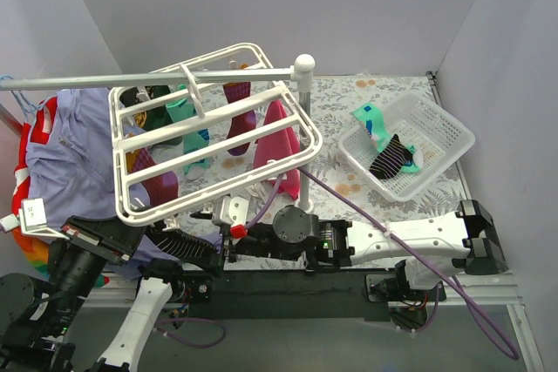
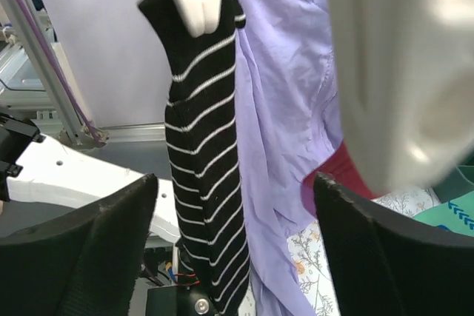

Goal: Remove the socks clipped to the hanger

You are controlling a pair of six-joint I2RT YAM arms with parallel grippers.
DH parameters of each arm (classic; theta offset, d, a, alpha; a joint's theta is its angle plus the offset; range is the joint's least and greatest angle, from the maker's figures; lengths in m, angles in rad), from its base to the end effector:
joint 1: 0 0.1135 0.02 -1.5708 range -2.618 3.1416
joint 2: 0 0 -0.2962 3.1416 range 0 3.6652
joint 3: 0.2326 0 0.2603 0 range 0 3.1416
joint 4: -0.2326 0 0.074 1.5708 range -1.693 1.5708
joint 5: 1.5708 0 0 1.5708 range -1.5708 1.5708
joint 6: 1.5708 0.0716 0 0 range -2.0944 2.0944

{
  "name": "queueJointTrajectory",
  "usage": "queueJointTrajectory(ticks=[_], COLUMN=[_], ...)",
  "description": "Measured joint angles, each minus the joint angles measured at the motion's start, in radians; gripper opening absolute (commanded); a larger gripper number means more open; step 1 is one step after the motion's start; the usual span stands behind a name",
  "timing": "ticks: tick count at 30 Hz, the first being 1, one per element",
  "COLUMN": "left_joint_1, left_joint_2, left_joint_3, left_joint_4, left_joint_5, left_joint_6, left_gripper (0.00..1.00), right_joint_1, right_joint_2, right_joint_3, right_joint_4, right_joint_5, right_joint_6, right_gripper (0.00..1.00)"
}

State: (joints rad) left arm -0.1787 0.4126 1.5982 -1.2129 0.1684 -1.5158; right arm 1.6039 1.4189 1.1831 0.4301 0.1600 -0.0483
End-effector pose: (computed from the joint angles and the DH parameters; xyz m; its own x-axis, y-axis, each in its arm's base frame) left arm -0.0683 0.0001 0.4856 -0.3411 -0.9387 -0.0504 -0.0081 0.0565 -0.9984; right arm -0.0011 0.3776 0.4334 0.0415 0.1868 -0.9815 -0.9910 0.1327 -0.0166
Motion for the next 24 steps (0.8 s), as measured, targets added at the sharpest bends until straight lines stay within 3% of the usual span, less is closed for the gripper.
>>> queueJointTrajectory(ticks=[2, 3, 4, 5, 8, 10, 14, 18, 24], left_joint_1=[0.000, 0.000, 0.000, 0.000, 0.000, 0.000, 0.000, 0.000, 0.000], left_joint_2=[0.000, 0.000, 0.000, 0.000, 0.000, 0.000, -0.002, -0.027, -0.089], left_joint_3=[0.001, 0.001, 0.000, 0.000, -0.002, -0.005, -0.019, -0.080, -0.186], left_joint_4=[0.001, 0.000, 0.000, 0.001, 0.002, 0.003, 0.023, 0.079, 0.181], left_joint_5=[0.000, 0.000, 0.001, 0.003, 0.013, 0.024, 0.062, 0.121, 0.196], left_joint_6=[-0.005, -0.007, -0.010, -0.012, -0.020, -0.025, -0.029, -0.041, -0.080], left_gripper=[0.06, 0.06, 0.06, 0.06, 0.15, 0.32, 0.53, 0.65, 0.69], right_joint_1=[0.002, 0.003, 0.004, 0.006, 0.009, 0.010, 0.009, 0.002, -0.043], right_joint_2=[0.017, 0.023, 0.026, 0.027, 0.027, 0.025, -0.013, -0.089, -0.170], right_joint_3=[0.000, 0.000, 0.000, 0.000, 0.000, -0.002, -0.019, -0.045, -0.086], right_joint_4=[0.010, 0.019, 0.025, 0.035, 0.060, 0.068, 0.063, 0.042, 0.036], right_joint_5=[-0.006, -0.009, -0.011, -0.016, -0.035, -0.050, -0.098, -0.170, -0.313], right_joint_6=[0.002, 0.008, 0.012, 0.023, 0.047, 0.071, 0.131, 0.209, 0.335], right_gripper=[0.66, 0.51, 0.43, 0.26, 0.04, 0.01, 0.01, 0.01, 0.01])
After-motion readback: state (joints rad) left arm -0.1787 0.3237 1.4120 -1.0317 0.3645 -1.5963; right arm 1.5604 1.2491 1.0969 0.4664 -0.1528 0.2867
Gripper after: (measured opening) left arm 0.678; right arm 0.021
